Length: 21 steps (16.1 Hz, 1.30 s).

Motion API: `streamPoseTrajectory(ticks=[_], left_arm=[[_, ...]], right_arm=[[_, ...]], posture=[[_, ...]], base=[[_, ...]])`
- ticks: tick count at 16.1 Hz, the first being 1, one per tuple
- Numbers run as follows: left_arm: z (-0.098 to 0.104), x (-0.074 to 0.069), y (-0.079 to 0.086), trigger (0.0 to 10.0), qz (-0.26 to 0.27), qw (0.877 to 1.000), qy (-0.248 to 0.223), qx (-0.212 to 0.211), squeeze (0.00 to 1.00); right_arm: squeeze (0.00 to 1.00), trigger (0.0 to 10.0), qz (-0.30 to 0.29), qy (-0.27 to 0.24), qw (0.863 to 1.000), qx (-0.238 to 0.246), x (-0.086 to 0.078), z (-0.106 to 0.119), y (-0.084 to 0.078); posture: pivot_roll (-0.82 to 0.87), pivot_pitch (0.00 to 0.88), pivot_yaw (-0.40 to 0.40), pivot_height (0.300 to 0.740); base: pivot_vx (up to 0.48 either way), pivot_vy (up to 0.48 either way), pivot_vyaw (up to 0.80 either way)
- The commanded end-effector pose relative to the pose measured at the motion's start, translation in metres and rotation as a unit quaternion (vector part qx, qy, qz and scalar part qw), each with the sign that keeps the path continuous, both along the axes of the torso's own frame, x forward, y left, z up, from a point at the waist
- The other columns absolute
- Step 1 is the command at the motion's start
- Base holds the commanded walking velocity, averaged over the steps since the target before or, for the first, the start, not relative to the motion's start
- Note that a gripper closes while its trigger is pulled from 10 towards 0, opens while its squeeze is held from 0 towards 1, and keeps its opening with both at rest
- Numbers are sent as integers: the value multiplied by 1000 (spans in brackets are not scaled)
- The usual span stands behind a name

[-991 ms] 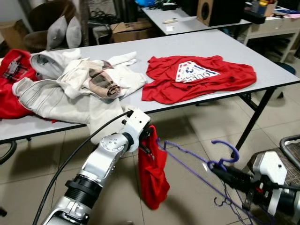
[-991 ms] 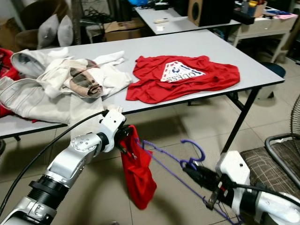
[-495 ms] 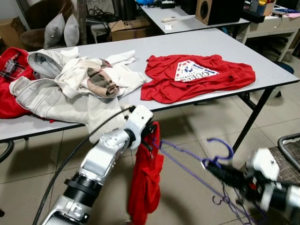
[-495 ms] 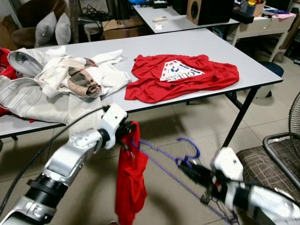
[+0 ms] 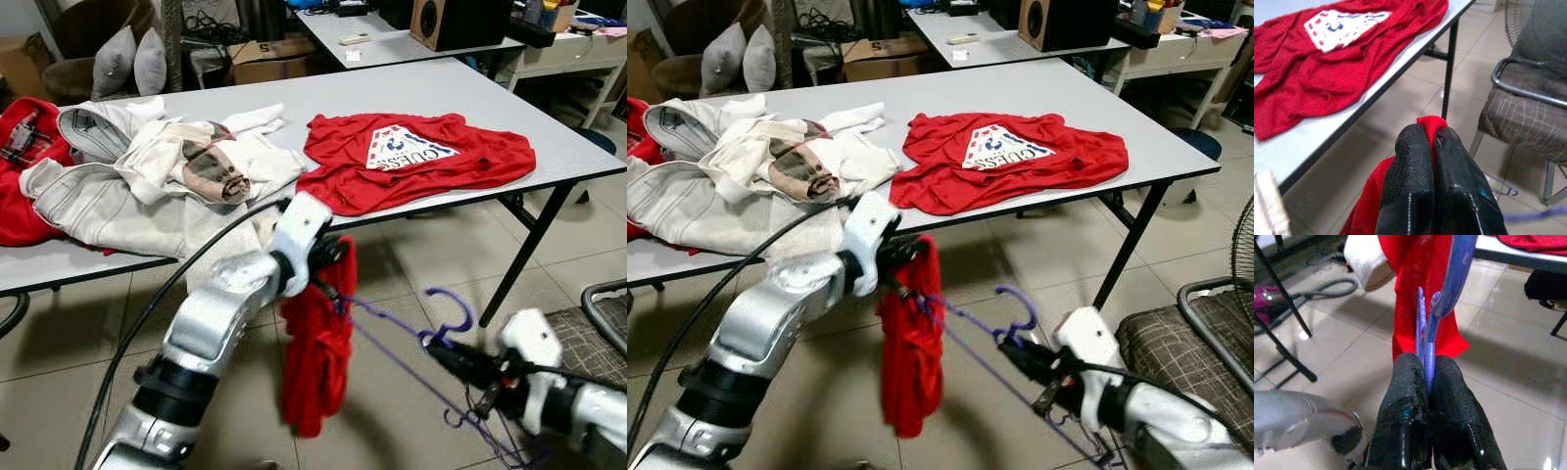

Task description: Hang hanger

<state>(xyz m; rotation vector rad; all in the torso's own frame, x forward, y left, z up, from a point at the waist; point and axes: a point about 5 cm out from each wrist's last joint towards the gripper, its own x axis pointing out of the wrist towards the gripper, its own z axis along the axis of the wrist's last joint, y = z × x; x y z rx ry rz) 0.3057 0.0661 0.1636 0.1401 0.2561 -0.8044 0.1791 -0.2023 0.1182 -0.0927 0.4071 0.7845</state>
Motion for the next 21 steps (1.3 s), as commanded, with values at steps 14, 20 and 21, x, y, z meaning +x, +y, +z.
streamPoseTrajectory(ticks=[14, 20, 21], left_arm=[[62, -15, -6, 10000, -28, 993, 6, -112, 0], [71, -28, -10, 10000, -79, 990, 0, -113, 0], [68, -32, -11, 10000, -90, 991, -3, -100, 0]], right_arm=[[0, 10000, -71, 107, 992, 11, 33, -55, 6], [0, 10000, -197, 139, 967, 80, 35, -63, -15], [0, 10000, -219, 133, 959, 124, 36, -58, -18]], posture=[[21, 3, 65, 740], [14, 5, 70, 740], [12, 5, 73, 740]], base=[[0, 0, 0], [0, 0, 0], [0, 0, 0]])
